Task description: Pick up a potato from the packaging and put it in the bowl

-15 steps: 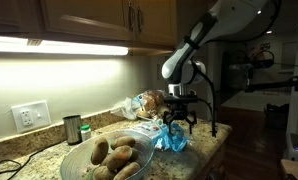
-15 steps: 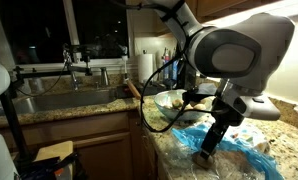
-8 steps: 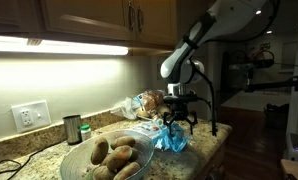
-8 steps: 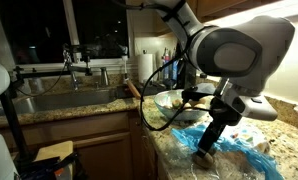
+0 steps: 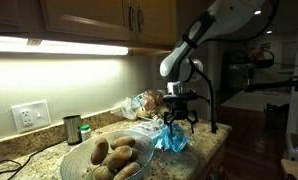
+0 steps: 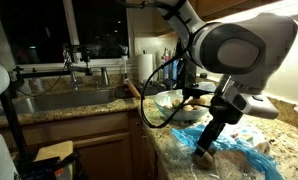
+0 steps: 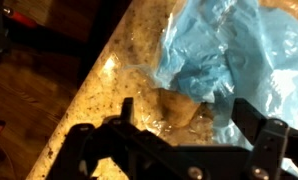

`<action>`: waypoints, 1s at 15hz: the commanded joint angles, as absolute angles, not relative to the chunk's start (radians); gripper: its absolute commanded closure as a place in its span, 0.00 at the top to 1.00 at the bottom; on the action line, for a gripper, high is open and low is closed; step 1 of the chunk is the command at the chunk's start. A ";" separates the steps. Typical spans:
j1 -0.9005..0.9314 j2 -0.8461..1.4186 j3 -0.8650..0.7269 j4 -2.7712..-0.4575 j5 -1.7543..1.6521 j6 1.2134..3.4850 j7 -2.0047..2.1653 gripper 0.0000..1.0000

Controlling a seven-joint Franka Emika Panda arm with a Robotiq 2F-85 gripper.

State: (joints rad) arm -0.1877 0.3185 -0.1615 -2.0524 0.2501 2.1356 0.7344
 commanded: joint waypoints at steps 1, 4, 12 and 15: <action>-0.147 0.321 -0.192 -2.036 0.204 2.108 0.819 1.00; -0.129 0.324 -0.193 -2.031 0.172 2.099 0.868 1.00; -0.098 0.291 -0.195 -2.061 0.089 2.093 0.972 1.00; -0.095 0.279 -0.196 -2.074 0.070 2.092 0.996 1.00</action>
State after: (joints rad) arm -0.1159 0.3193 -0.1749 -2.0487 0.1014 2.1261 0.9473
